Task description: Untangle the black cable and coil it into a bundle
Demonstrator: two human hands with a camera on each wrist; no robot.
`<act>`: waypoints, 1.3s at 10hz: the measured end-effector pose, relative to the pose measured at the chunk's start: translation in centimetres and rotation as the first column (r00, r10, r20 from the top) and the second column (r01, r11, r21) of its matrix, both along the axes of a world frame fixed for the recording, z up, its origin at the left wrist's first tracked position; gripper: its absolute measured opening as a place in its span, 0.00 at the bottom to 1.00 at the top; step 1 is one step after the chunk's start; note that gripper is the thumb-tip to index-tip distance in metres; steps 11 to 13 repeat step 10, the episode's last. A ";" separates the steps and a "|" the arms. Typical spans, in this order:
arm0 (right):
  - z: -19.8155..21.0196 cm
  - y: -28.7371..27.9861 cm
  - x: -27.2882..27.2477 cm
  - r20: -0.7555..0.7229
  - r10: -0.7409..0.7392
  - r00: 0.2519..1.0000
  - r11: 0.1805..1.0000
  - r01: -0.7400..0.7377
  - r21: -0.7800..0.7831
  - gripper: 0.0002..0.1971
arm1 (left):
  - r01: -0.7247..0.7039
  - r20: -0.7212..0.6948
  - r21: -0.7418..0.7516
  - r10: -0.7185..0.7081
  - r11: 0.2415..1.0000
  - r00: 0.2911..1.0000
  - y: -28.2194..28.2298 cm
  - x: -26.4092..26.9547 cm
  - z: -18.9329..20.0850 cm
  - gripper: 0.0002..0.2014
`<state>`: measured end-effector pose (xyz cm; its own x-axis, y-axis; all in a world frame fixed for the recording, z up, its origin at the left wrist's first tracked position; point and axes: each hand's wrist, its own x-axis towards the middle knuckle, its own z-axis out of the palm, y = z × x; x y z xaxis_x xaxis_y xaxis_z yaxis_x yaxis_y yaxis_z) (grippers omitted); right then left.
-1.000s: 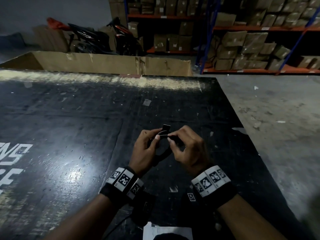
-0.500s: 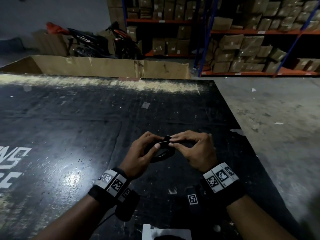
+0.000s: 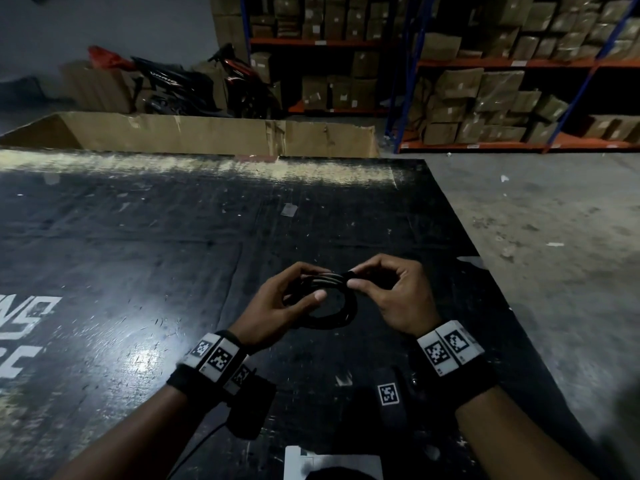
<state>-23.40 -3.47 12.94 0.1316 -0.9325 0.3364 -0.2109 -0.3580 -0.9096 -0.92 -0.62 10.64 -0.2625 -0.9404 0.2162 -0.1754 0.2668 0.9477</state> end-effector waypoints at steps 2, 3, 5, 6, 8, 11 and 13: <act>-1.3 -0.4 -1.1 0.251 -0.116 0.961 0.985 0.078 0.154 0.10 | -0.128 -0.132 0.199 0.156 0.971 0.979 0.4 1.7 -2.7 0.18; -2.3 -0.3 -1.4 0.342 -0.165 0.925 0.957 0.067 0.281 0.11 | -0.199 -0.204 0.276 0.259 0.940 0.944 0.5 1.5 -3.4 0.13; -5.7 -0.9 -2.0 0.236 -0.311 0.921 0.803 0.122 0.583 0.09 | -0.261 -0.149 0.434 0.355 0.862 0.923 -0.7 1.3 -4.3 0.10; -7.8 -1.3 -2.3 0.091 -0.279 0.956 0.745 0.156 0.648 0.08 | -0.276 -0.067 0.464 0.345 0.842 0.936 -1.4 1.0 -6.0 0.08; -11.4 -1.3 -1.7 -0.246 -0.220 0.944 0.712 0.328 0.621 0.07 | -0.351 0.216 0.440 0.282 0.826 0.935 -2.9 1.1 -12.1 0.14; -12.0 -1.4 -4.0 -0.367 -0.193 0.910 0.764 0.374 0.525 0.06 | -0.418 0.476 0.265 0.259 0.869 0.840 -4.2 4.6 -12.6 0.09; -12.0 -1.4 -4.0 -0.367 -0.193 0.910 0.764 0.374 0.525 0.06 | -0.418 0.476 0.265 0.259 0.869 0.840 -4.2 4.6 -12.6 0.09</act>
